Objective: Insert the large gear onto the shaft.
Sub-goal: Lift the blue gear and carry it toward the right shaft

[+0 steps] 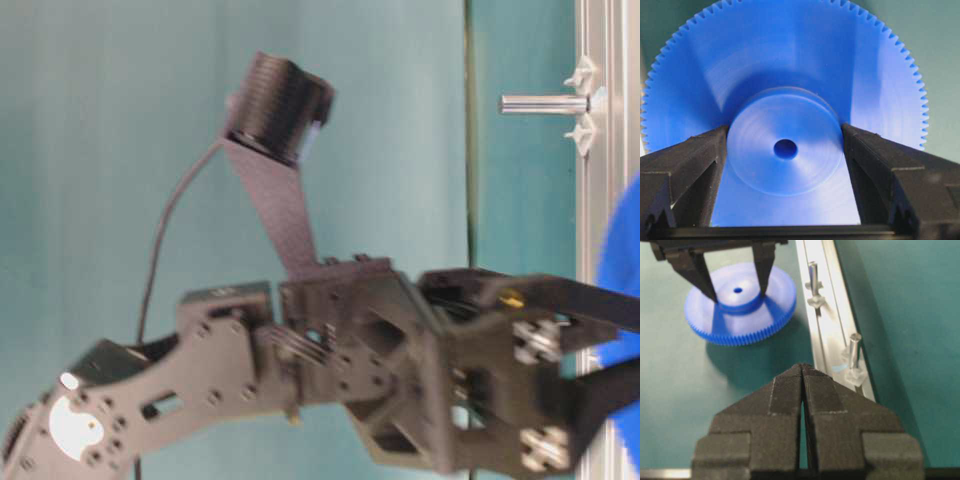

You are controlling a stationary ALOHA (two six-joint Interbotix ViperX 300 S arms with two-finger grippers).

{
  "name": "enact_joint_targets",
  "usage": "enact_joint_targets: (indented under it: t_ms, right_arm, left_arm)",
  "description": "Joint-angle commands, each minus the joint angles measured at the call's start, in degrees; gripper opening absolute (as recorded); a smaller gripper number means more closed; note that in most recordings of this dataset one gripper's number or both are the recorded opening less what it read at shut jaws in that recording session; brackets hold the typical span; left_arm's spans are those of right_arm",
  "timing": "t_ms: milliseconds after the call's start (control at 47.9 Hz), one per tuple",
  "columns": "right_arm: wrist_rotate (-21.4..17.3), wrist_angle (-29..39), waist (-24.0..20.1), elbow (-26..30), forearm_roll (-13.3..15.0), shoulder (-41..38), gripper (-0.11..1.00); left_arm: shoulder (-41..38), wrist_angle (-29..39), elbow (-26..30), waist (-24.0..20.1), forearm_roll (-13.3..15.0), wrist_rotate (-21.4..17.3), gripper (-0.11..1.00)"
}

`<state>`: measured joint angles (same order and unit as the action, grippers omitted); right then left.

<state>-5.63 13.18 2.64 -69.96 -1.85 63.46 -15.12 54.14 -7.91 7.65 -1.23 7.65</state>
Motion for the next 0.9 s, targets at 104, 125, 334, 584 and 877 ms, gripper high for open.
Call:
enact_joint_targets:
  t_ms: [104,125,334,584,877]
  right_arm:
    - [-0.53,-0.53,0.18,0.53,0.0,-0.35,0.02]
    - [-0.53,-0.62,0.18,0.62,0.0,-0.35,0.02]
    - [-0.53,-0.53,0.18,0.53,-0.09,-0.35,0.02]
    - [-0.53,-0.26,0.18,0.44,-0.09,0.26,0.02]
    - [-0.53,-0.26,0.18,0.26,0.0,0.62,0.02]
  left_arm:
    - [1.67,2.02,4.83,-0.97,-0.09,-2.29,0.78]
    - [1.58,2.2,5.19,-0.97,-0.26,-2.55,0.78]
    - [1.67,4.48,8.17,-2.46,-0.26,-4.31,0.78]
    - [1.85,8.09,12.74,-4.48,-0.26,-8.53,0.78]
    - [0.7,11.69,18.02,-7.21,-0.09,-13.18,0.78]
